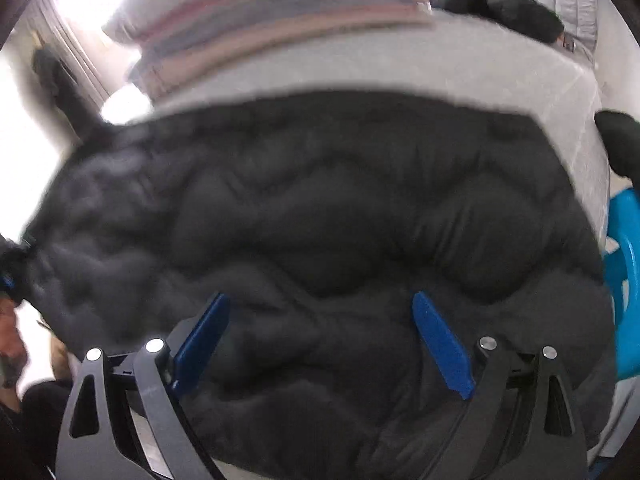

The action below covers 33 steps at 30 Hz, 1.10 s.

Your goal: Fold large clothes

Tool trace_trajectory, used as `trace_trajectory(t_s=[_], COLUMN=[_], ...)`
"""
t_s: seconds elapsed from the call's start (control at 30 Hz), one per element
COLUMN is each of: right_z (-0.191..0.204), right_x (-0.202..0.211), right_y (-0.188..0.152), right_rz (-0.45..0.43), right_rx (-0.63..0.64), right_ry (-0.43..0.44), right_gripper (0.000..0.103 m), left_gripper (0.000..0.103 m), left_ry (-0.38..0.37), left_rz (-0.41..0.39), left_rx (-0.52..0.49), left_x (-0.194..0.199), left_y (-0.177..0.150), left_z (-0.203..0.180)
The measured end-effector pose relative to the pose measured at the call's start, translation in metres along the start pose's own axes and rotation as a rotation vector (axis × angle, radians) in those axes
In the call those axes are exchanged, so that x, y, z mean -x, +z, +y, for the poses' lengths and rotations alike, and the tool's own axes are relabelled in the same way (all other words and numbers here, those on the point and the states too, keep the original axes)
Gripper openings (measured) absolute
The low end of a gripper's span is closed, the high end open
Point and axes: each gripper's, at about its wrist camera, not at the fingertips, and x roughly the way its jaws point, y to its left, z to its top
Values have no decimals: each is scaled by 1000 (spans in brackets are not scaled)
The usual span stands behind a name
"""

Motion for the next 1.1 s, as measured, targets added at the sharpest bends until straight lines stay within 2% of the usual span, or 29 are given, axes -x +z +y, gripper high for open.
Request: trace_trajectory(t_s=[0.07,0.13,0.17,0.23,0.27,0.3,0.33,0.43,0.47,0.53,0.6,0.67,0.7,0.77,0.8,0.87,0.97,1.03,1.1], right_z=[14,26,33,46,48,49,53,55,47,36,48,44,39,35,33,40,43,45,42], right_x=[8,-6,-25,-45,-42,-35,-22,3,3,-21,-35,-30,-17,-6,-13,-37,-44,-45,-45], right_y=[-1,-8,-15,-24,-21,-19,-18,-27,-33,-39,-38,-37,-37,-36,-35,-42,-38,-39,-33], right_rz=[-62,-14,51,66,76,64,16,-57,-47,50,84,76,27,-30,-5,61,50,64,100], right_rx=[5,36,74,172,152,140,144,148,109,78,142,95,44,-4,-11,43,40,35,19], right_ry=[-7,-30,-78,-168,-169,-158,-157,-219,-234,-270,-316,-276,-232,-218,-218,-275,-307,-308,-269], right_gripper=[90,91,95,96,96,96,96,96,96,96,97,97,97,97,97,97,97,97,97], left_gripper=[13,13,13,13,13,13,13,13,13,13,13,13,13,13,13,13,13,13,13], left_ry=[32,48,47,41,44,41,34,27,22,7,4,-10,-15,-11,-12,-22,-30,-35,-38], left_rz=[22,36,35,31,20,15,10,-6,-15,-26,-46,-63,-68,-74,-76,-75,-84,-90,-89], left_rx=[25,34,30,21,14,11,13,3,-8,-32,-53,-66,-70,-92,-101,-117,-159,-196,-254], left_x=[-3,-5,-5,-5,-3,-3,-2,1,3,7,9,13,15,20,21,24,26,30,31], left_y=[-1,-1,-1,-2,-3,-3,-4,-9,-10,-13,-14,-16,-17,-19,-20,-22,-24,-28,-35], left_z=[8,13,13,9,7,4,2,-1,-4,-7,-12,-18,-21,-29,-33,-45,-75,-95,-125])
